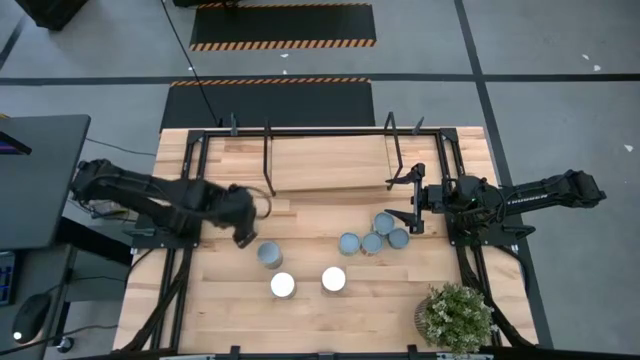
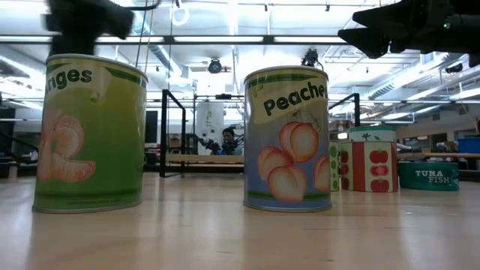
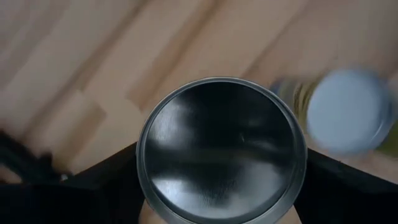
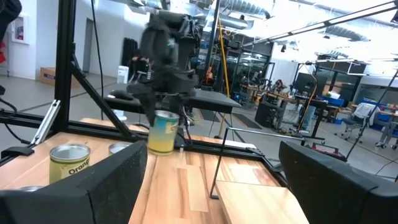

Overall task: Pick and place cans onto a shelf
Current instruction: Put the canned carrots on the shelf

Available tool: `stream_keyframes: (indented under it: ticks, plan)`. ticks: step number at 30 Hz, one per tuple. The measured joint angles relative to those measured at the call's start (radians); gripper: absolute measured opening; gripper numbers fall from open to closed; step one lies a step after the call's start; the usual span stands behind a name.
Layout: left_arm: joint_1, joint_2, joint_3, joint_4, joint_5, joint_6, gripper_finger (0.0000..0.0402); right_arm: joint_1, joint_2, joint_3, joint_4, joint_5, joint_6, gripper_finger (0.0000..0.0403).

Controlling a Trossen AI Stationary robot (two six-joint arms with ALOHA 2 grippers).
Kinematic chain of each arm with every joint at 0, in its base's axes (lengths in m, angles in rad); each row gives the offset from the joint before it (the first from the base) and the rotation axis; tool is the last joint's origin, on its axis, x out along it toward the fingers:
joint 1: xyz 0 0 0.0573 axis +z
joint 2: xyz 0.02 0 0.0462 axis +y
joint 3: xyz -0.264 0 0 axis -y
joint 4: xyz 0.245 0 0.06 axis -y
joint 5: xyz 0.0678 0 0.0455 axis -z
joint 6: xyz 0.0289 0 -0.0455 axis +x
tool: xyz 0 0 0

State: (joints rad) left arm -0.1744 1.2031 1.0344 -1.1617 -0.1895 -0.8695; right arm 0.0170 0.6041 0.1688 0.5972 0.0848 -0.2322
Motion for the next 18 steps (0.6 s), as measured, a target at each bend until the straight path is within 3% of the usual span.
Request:
stream_keyframes:
  ticks: [9, 18]
  plan:
    - [0.189, 0.174, 0.113, 0.233, 0.012, 0.296, 0.0322, -0.001, 0.003, 0.000, 0.002, -0.001, -0.003, 0.0372]
    - [0.324, 0.474, 0.453, 0.243, 0.037, 0.458, 0.0322, -0.008, 0.018, 0.000, 0.011, 0.000, -0.006, 0.0372]
